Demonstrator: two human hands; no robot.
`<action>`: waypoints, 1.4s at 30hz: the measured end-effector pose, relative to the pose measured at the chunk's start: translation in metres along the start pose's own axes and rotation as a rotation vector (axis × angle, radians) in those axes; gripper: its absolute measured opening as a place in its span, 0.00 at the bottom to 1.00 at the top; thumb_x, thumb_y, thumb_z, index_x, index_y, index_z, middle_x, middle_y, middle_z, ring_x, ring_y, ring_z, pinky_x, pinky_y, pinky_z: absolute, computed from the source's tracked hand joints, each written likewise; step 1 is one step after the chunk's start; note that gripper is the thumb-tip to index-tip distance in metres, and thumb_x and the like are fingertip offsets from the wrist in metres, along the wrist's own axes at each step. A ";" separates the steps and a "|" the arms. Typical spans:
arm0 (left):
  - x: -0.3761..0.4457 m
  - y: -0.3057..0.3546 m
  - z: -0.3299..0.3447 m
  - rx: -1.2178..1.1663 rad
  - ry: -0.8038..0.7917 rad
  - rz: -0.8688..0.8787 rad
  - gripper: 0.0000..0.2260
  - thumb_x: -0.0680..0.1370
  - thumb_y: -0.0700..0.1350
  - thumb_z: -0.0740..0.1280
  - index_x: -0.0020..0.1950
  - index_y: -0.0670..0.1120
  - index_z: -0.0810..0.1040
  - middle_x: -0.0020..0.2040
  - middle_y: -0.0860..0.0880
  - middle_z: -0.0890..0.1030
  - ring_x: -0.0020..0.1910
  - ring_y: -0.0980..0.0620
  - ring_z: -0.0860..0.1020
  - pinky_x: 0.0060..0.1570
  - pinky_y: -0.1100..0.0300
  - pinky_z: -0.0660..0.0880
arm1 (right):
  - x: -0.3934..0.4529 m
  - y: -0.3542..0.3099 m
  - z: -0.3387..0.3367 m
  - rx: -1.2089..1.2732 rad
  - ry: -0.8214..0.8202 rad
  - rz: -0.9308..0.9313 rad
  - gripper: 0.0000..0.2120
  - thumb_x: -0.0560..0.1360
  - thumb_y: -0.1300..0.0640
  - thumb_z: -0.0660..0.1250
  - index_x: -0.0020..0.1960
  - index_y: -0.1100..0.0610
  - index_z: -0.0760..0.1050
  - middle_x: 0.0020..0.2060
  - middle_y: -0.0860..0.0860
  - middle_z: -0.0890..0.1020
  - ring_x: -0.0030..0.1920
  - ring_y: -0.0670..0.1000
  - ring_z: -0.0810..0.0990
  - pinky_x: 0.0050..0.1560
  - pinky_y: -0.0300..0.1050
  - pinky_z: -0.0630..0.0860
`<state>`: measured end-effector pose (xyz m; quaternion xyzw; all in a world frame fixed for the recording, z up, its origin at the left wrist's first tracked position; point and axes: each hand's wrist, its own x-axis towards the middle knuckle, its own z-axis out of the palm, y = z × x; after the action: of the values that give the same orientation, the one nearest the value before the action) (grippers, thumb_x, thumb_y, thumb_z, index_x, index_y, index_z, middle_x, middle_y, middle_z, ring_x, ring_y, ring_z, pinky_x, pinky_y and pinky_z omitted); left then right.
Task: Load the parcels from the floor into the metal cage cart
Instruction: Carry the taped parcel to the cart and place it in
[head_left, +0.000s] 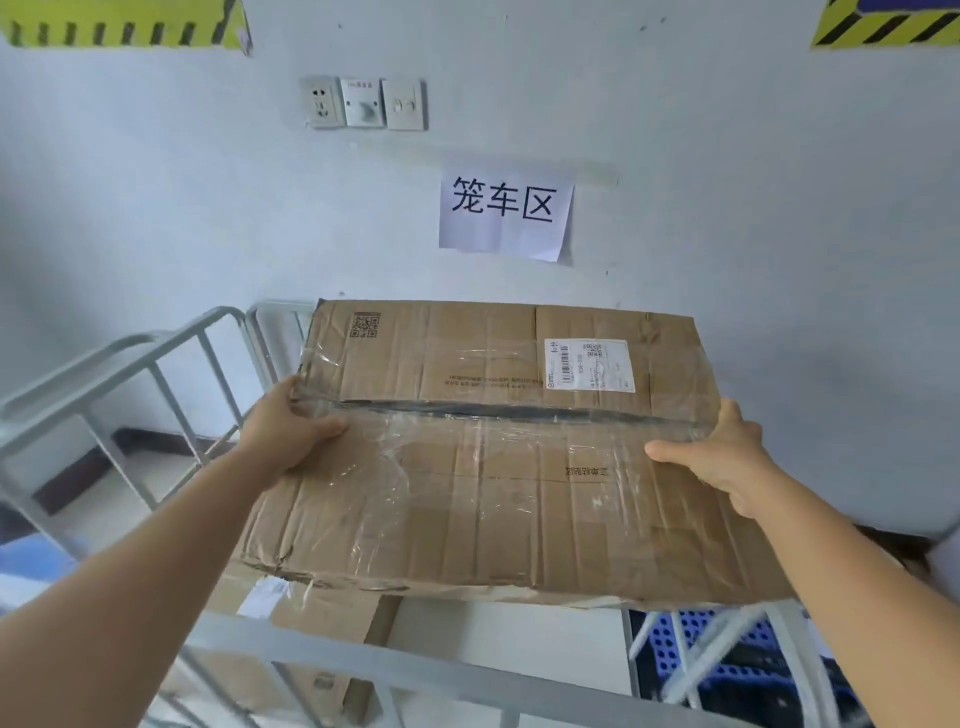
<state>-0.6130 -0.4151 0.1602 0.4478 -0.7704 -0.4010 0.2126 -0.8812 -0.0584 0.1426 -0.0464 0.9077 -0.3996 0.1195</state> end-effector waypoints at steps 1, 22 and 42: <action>0.005 -0.009 0.006 0.006 -0.005 -0.014 0.42 0.68 0.48 0.78 0.77 0.48 0.61 0.68 0.43 0.72 0.63 0.42 0.72 0.63 0.49 0.70 | 0.004 0.003 0.008 -0.013 -0.012 0.014 0.60 0.62 0.47 0.82 0.79 0.49 0.45 0.75 0.55 0.55 0.74 0.61 0.61 0.70 0.60 0.66; 0.073 -0.158 0.144 0.029 -0.410 -0.258 0.40 0.68 0.42 0.78 0.75 0.45 0.61 0.62 0.47 0.72 0.56 0.46 0.74 0.58 0.51 0.72 | 0.030 0.106 0.104 -0.274 -0.159 0.373 0.63 0.62 0.44 0.81 0.80 0.49 0.39 0.78 0.56 0.51 0.75 0.60 0.58 0.71 0.60 0.64; 0.122 -0.224 0.260 0.343 -0.545 -0.376 0.27 0.70 0.45 0.77 0.65 0.45 0.71 0.52 0.47 0.76 0.50 0.46 0.75 0.50 0.56 0.71 | 0.135 0.219 0.201 -0.411 -0.451 0.620 0.59 0.67 0.42 0.77 0.80 0.55 0.40 0.79 0.56 0.48 0.77 0.60 0.55 0.71 0.58 0.62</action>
<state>-0.7370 -0.4711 -0.1774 0.4875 -0.7589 -0.4027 -0.1555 -0.9579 -0.0778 -0.1743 0.1192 0.8906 -0.1356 0.4174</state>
